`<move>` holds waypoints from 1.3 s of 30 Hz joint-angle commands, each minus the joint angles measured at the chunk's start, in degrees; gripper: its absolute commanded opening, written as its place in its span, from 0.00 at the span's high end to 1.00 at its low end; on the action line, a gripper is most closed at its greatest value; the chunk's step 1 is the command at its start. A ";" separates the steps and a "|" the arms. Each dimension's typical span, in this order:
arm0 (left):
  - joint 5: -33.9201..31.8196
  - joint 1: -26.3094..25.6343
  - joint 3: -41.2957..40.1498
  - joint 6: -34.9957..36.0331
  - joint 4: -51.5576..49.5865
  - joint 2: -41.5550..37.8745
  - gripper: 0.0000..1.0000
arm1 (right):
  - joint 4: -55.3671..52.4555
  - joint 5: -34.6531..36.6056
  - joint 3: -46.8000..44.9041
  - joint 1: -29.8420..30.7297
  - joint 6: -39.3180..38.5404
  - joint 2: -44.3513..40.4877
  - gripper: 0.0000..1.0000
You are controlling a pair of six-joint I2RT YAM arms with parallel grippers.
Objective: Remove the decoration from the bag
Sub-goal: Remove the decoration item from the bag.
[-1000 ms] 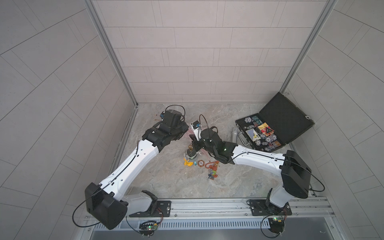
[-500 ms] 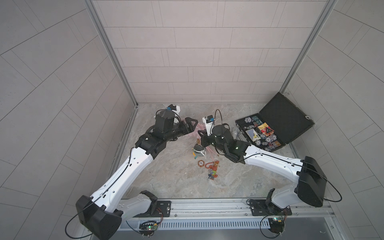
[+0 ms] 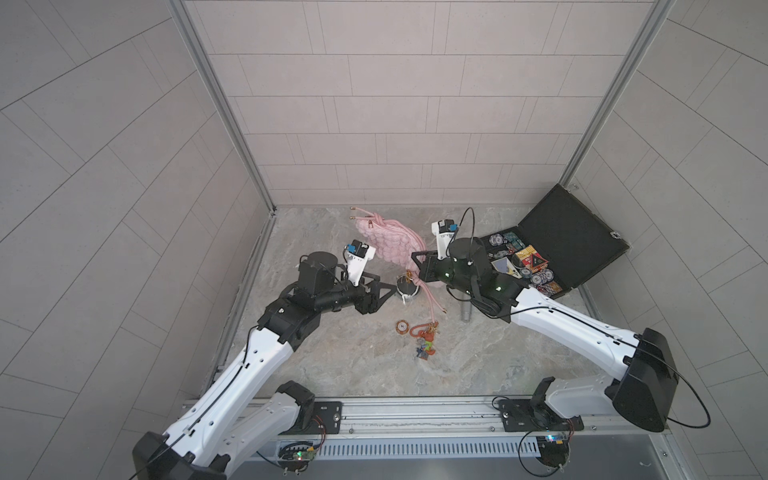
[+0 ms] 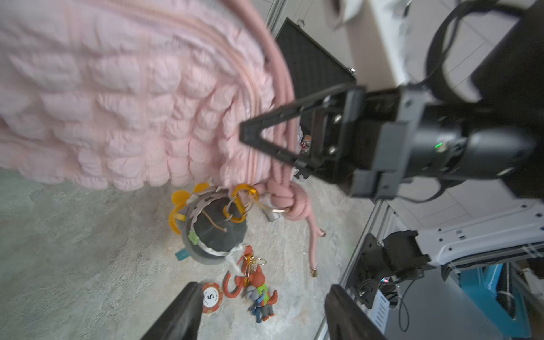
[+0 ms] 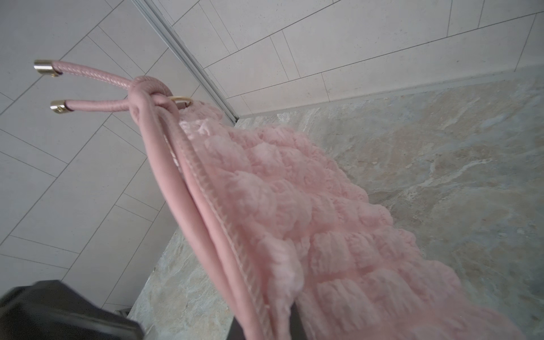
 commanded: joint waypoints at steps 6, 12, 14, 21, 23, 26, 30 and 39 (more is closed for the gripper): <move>6.74 -0.90 -3.24 -1.18 16.21 6.43 0.35 | 1.28 -3.38 -1.27 -0.34 4.44 -5.47 1.00; 5.78 -3.87 -4.42 -3.61 23.27 7.86 0.34 | 2.88 -3.33 -2.04 -0.34 7.44 -6.10 1.00; 5.45 -4.60 -4.48 -3.05 23.39 8.51 0.34 | 3.75 -3.77 -2.28 -0.35 8.71 -6.09 1.00; 2.65 -5.41 -4.77 -2.13 24.78 9.89 0.39 | 5.60 -5.22 -2.44 -0.34 11.47 -5.61 1.00; 2.01 -5.43 -4.93 -2.06 25.06 9.67 0.43 | 5.58 -5.40 -2.17 -0.34 11.50 -5.61 1.00; 1.11 -5.46 -5.31 -1.68 25.73 9.46 0.49 | 5.64 -5.39 -2.03 -0.36 11.64 -5.65 1.00; 1.14 -5.44 -5.53 -1.38 26.59 9.81 0.56 | 6.31 -5.49 -2.53 -0.34 12.78 -5.83 1.00; 0.64 -5.67 -5.65 -1.19 27.18 10.48 0.57 | 6.74 -5.14 -3.52 -0.43 13.36 -7.22 1.00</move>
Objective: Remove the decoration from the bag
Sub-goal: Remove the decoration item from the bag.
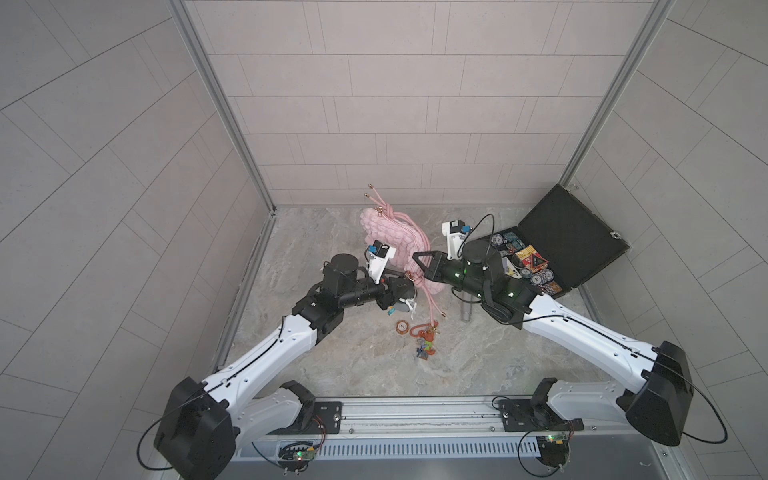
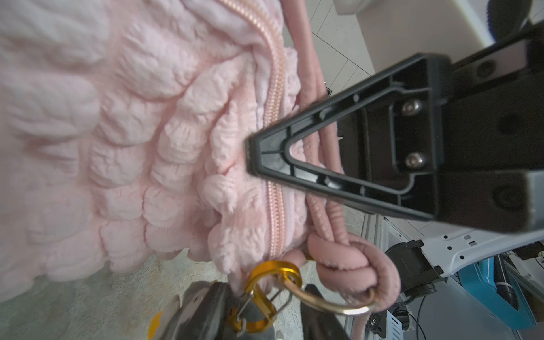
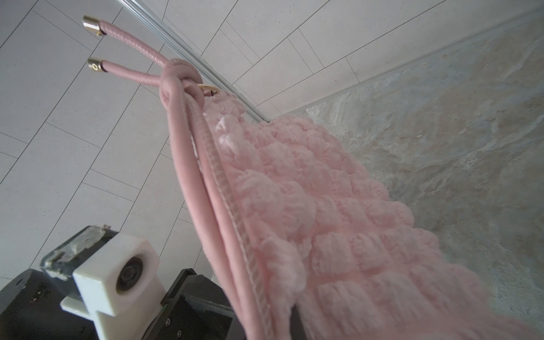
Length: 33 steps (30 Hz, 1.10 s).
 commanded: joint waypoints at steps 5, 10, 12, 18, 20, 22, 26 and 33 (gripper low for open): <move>-0.13 -0.36 0.54 -1.69 2.98 1.27 0.62 | 3.62 0.02 -1.90 -0.10 0.56 -4.07 1.00; 0.49 -0.67 0.45 -2.53 3.08 1.84 0.68 | 4.26 0.07 -2.53 -0.10 0.69 -4.44 1.00; 1.00 -0.69 0.41 -2.91 2.99 1.99 0.70 | 4.46 -0.02 -2.56 -0.08 0.58 -4.40 1.00; 1.05 -0.89 0.90 -3.15 2.87 2.07 0.85 | 5.54 -0.36 -3.53 -0.12 1.08 -4.56 1.00; 0.83 -0.91 0.87 -3.38 2.41 2.28 0.89 | 5.58 -0.27 -3.69 -0.10 1.01 -4.77 1.00; 0.50 -0.88 0.72 -3.51 2.07 2.11 0.92 | 5.63 -0.14 -3.77 -0.11 0.83 -4.96 1.00; 0.11 -0.91 1.18 -3.51 1.55 2.01 1.00 | 6.22 -0.84 -4.06 -0.13 0.45 -4.99 1.00; -2.44 -0.83 4.24 -3.83 -4.49 0.91 1.00 | 4.51 -1.66 -4.13 -0.19 -6.86 -5.40 1.00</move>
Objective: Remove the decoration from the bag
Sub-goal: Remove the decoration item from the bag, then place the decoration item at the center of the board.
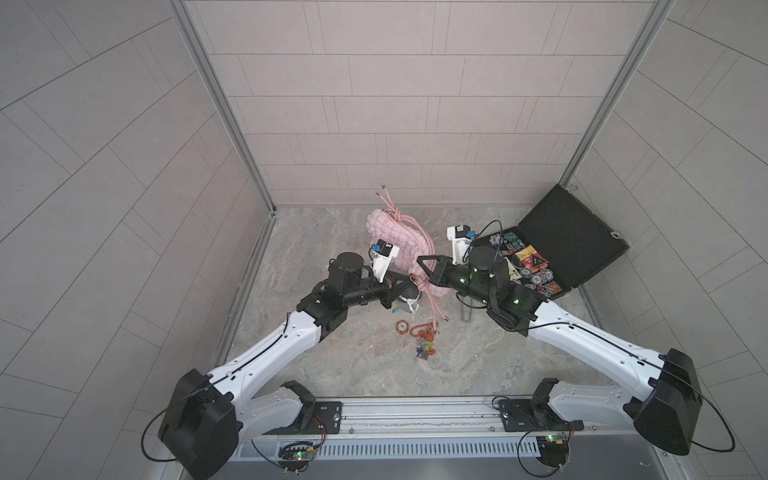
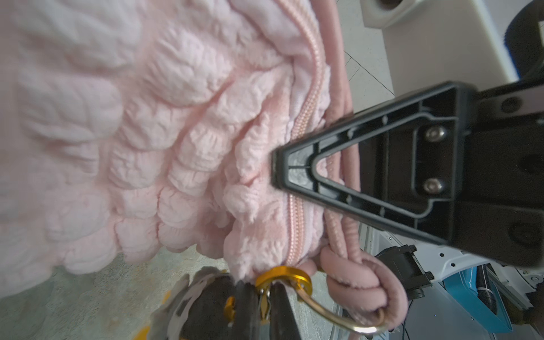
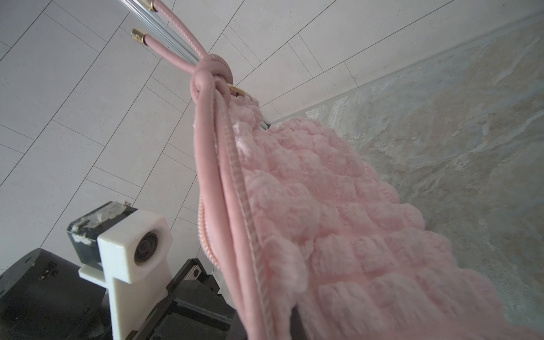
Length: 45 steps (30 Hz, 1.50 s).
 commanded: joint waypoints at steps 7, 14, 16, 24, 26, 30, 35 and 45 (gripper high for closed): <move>-3.47 0.88 3.97 -2.24 -6.63 -2.50 1.00 | 4.37 -3.64 -1.73 0.12 -12.95 -3.46 1.00; -1.72 1.31 7.20 -4.55 -8.86 -1.84 1.00 | -2.32 2.06 0.11 3.62 -22.92 -2.72 1.00; -0.96 1.37 7.88 -6.00 -8.94 -2.00 1.00 | -4.22 6.43 1.18 5.98 -27.07 -1.95 1.00; -0.47 1.58 8.78 -7.80 -11.67 -2.39 1.00 | -2.79 18.81 0.01 9.56 -33.17 -1.86 1.00; -0.23 1.57 9.15 -7.90 -12.26 -2.38 1.00 | -1.26 19.68 -1.25 9.54 -32.97 -2.71 1.00; -4.70 1.66 11.20 -2.47 -20.97 -1.32 1.00 | -1.13 21.80 -3.60 8.83 -30.08 -4.68 1.00; -9.24 1.72 11.82 3.69 -32.13 -3.52 1.00 | -2.54 22.26 -6.21 6.16 -28.45 -7.99 1.00; -8.51 1.63 7.69 7.38 -44.52 -2.13 0.85 | -2.35 17.63 -6.35 2.96 -26.29 -7.85 1.00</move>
